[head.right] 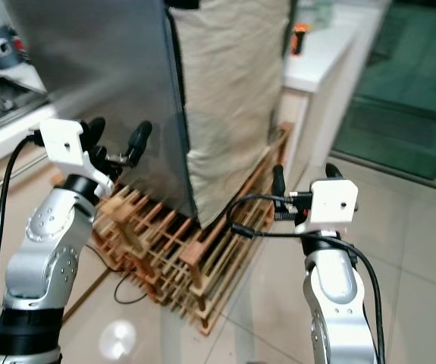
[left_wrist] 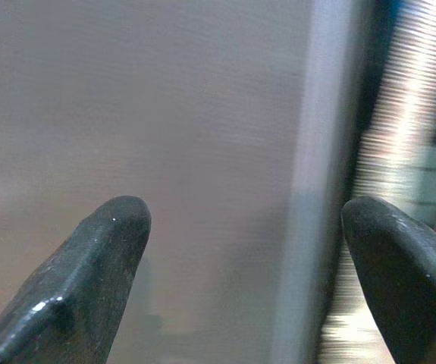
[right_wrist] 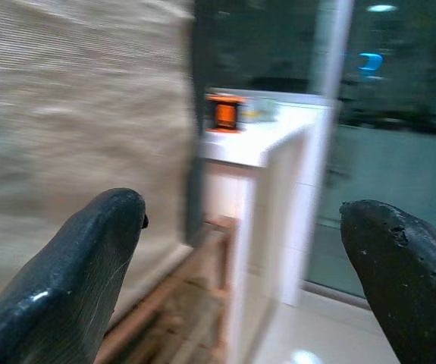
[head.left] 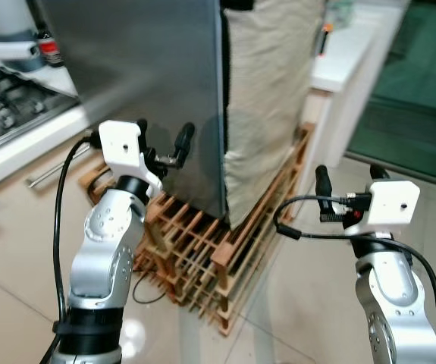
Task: Restocking fridge
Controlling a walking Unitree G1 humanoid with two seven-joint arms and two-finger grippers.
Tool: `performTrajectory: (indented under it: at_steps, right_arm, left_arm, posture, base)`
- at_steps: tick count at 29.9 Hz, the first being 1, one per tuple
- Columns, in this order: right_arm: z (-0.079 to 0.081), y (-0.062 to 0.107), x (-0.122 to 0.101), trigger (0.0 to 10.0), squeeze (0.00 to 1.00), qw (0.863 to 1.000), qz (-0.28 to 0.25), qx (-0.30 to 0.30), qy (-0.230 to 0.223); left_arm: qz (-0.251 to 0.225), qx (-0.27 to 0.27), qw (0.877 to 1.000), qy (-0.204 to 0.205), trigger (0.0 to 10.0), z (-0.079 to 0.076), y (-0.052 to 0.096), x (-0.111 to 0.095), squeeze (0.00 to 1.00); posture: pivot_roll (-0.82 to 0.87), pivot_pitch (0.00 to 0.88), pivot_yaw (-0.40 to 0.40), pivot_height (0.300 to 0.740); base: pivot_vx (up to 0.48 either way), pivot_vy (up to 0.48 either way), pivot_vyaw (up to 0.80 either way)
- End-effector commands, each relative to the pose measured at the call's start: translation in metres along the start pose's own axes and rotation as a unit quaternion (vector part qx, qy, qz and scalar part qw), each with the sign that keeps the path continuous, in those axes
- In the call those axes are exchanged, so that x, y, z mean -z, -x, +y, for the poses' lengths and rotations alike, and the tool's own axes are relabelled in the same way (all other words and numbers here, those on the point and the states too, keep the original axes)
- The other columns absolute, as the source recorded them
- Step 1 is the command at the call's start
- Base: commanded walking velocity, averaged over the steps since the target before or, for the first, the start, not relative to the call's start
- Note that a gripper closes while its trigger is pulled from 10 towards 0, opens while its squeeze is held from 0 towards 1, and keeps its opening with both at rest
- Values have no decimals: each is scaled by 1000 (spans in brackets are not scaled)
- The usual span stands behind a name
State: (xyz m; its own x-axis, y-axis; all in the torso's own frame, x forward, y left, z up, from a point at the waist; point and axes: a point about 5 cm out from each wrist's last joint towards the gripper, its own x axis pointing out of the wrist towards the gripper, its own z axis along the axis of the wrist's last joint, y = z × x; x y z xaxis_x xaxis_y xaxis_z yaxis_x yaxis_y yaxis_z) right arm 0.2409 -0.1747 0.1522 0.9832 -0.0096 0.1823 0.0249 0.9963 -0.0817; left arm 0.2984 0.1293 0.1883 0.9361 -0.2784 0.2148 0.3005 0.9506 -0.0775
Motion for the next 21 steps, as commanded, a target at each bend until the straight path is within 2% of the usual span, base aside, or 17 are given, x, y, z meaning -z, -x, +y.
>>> performTrajectory:
  at_steps: [1,7,8,11,15,21]
  right_arm:
    - [-3,-1,3,10000,0,1000,10,8,6]
    - [-3,-2,3,10000,0,1000,10,8,9]
    - [-3,-4,4,10000,0,1000,10,7,10]
    - [-2,-5,4,10000,0,1000,10,5,10]
    - [0,-6,5,10000,0,1000,11,-3,9]
    - [1,-9,5,10000,0,1000,10,-4,8]
  left_arm:
    - [27,30,999,-2,10000,-8,-2,5,0]
    - [54,35,998,4,10000,-8,-2,10,0]
    - [69,23,997,18,10000,0,-2,12,0]
    - [72,17,997,18,10000,5,-2,11,0]
    - [79,14,997,17,10000,4,-2,14,0]
    - [89,16,993,69,10000,-3,-8,16,0]
  posture:
    - [-168,0,71,740]
    - [-167,0,71,740]
    - [-167,0,71,740]
    - [-158,1,71,740]
    - [-153,2,69,740]
    - [-158,1,68,740]
  base:
    - [0,0,0]
    - [0,0,0]
    - [0,0,0]
    - [0,0,0]
    - [0,0,0]
    - [0,0,0]
